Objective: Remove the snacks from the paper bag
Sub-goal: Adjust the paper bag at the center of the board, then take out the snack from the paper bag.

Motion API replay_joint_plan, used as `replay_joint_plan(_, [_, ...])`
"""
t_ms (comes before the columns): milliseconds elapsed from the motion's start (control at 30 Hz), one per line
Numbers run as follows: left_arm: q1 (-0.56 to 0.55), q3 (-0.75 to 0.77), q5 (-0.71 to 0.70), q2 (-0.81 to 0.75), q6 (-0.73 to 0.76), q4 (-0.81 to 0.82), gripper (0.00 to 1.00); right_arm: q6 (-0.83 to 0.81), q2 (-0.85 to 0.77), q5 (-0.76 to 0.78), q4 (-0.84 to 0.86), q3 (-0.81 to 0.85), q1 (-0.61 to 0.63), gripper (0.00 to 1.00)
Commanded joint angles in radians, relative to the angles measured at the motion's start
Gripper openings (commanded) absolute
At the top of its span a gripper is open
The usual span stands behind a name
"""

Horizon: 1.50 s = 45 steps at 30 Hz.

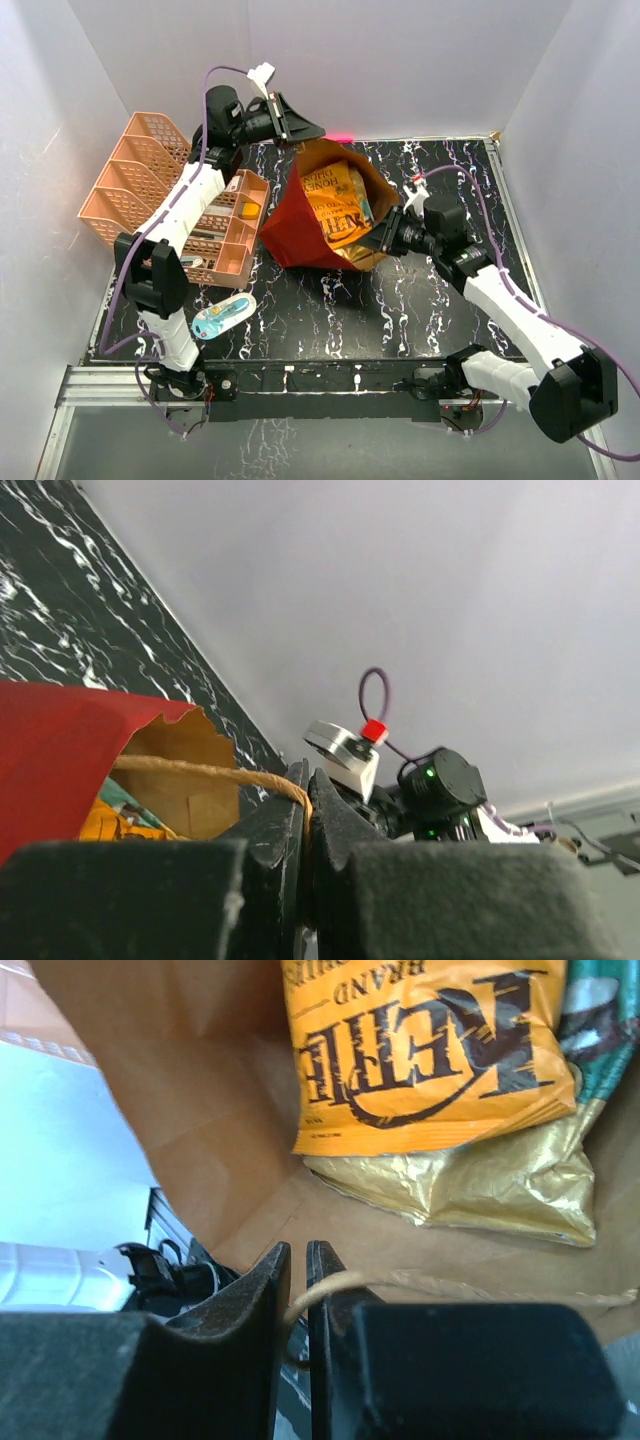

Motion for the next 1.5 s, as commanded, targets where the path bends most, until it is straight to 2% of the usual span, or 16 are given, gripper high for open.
replay_joint_plan(0, [-0.039,-0.096,0.050,-0.155,0.061,0.095,0.00,-0.012,-0.111,0.037,-0.097,-0.070,0.003,0.18])
replay_joint_plan(67, [-0.055,-0.149,0.041,-0.199,0.094,0.074,0.00,-0.008,-0.175,0.076,-0.154,-0.092,0.003,0.22])
replay_joint_plan(133, [-0.066,-0.203,0.019,-0.240,0.132,0.026,0.00,-0.010,-0.226,0.137,-0.239,-0.090,0.001,0.30])
replay_joint_plan(300, [-0.070,-0.298,-0.010,-0.306,0.158,-0.009,0.00,-0.015,-0.307,0.278,-0.491,-0.034,0.002,0.64])
replay_joint_plan(433, [-0.070,-0.320,-0.022,-0.323,0.169,-0.022,0.00,-0.013,-0.351,0.381,-0.656,0.055,0.001,0.83])
replay_joint_plan(533, [-0.070,-0.311,-0.025,-0.323,0.171,-0.035,0.00,-0.023,-0.370,0.481,-0.757,0.160,0.002,0.93])
replay_joint_plan(633, [-0.069,-0.304,-0.042,-0.321,0.177,-0.057,0.00,-0.091,-0.365,0.489,-0.771,0.253,0.002,0.98])
replay_joint_plan(700, [-0.070,-0.307,-0.046,-0.319,0.170,-0.059,0.00,-0.170,-0.341,0.420,-0.726,0.296,0.002,0.98])
replay_joint_plan(800, [-0.070,-0.307,-0.063,-0.314,0.162,-0.083,0.00,-0.316,-0.314,0.176,-0.557,0.292,0.002,0.96])
replay_joint_plan(900, [-0.069,-0.310,-0.077,-0.316,0.163,-0.108,0.00,-0.336,-0.235,0.115,-0.440,0.276,0.002,0.94])
replay_joint_plan(967, [-0.070,-0.304,-0.087,-0.316,0.177,-0.133,0.00,-0.269,-0.147,0.135,-0.443,0.291,0.002,0.89])
replay_joint_plan(1033, [-0.069,-0.290,-0.092,-0.310,0.193,-0.161,0.00,-0.116,-0.072,0.168,-0.439,0.286,0.002,0.88])
replay_joint_plan(1167, [-0.069,-0.293,-0.100,-0.296,0.184,-0.161,0.00,0.201,-0.055,0.147,-0.205,0.100,0.011,0.80])
replay_joint_plan(1267, [-0.068,-0.295,-0.102,-0.283,0.177,-0.152,0.00,0.382,-0.082,0.256,-0.058,-0.015,0.063,0.75])
replay_joint_plan(1400, [-0.068,-0.274,-0.104,-0.269,0.178,-0.161,0.00,0.538,-0.078,0.501,-0.051,-0.081,0.154,0.67])
replay_joint_plan(1467, [-0.068,-0.264,-0.106,-0.265,0.181,-0.171,0.00,0.603,-0.068,0.535,-0.018,-0.125,0.172,0.66])
